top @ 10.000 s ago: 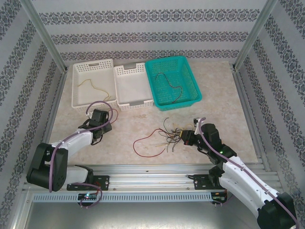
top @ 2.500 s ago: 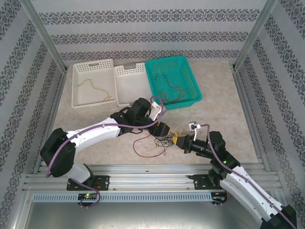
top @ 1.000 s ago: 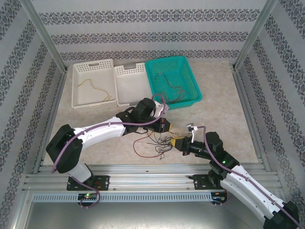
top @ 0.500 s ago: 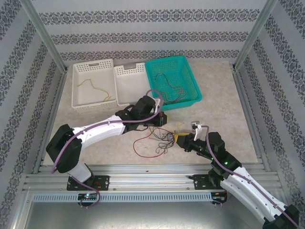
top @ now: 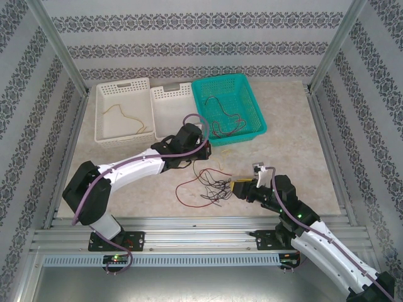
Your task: Untangle the cables
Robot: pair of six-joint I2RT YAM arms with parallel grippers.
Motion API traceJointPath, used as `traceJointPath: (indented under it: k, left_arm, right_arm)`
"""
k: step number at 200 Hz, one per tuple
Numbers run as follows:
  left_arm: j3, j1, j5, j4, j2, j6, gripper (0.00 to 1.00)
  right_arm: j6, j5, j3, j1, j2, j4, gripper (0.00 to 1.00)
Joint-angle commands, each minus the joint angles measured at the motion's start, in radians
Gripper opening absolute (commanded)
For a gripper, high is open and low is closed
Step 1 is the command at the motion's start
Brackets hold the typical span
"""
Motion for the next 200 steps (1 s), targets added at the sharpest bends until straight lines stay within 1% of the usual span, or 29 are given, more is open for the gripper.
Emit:
traceJointPath:
  k: [1,61,79,91,110,119,133,154,173,200]
  left_arm:
    - [0.050,0.004,-0.036,-0.038,-0.096,0.011,0.00]
    - [0.119,0.026,-0.117,-0.140,-0.281,0.110,0.00]
    - [0.138,0.066,-0.120,-0.162,-0.307,0.146,0.00]
    - [0.145,0.113,-0.092,-0.161,-0.314,0.155,0.00]
    - [0.165,0.221,-0.017,-0.148,-0.291,0.162,0.00]
    - [0.180,0.272,0.035,-0.136,-0.265,0.160,0.00]
    - [0.217,0.334,0.065,-0.136,-0.218,0.171,0.00]
    - [0.287,0.387,0.088,-0.149,-0.130,0.205,0.00]
    - [0.325,0.426,0.102,-0.146,-0.072,0.204,0.00]
    - [0.332,0.489,0.083,-0.139,-0.072,0.209,0.00]
  right_arm:
    - [0.051,0.041,-0.045,0.004,0.030,0.015,0.45]
    - [0.099,0.074,-0.093,0.009,0.144,0.108,0.45]
    - [0.105,0.075,-0.101,0.013,0.157,0.133,0.45]
    - [0.108,0.074,-0.103,0.016,0.162,0.142,0.45]
    - [0.109,0.075,-0.100,0.023,0.167,0.146,0.45]
    - [0.111,0.076,-0.098,0.028,0.169,0.153,0.45]
    - [0.109,0.077,-0.097,0.035,0.171,0.154,0.45]
    - [0.105,0.081,-0.087,0.041,0.177,0.144,0.44]
    - [0.100,0.084,-0.081,0.045,0.178,0.130,0.43]
    - [0.099,0.077,-0.085,0.049,0.169,0.121,0.42]
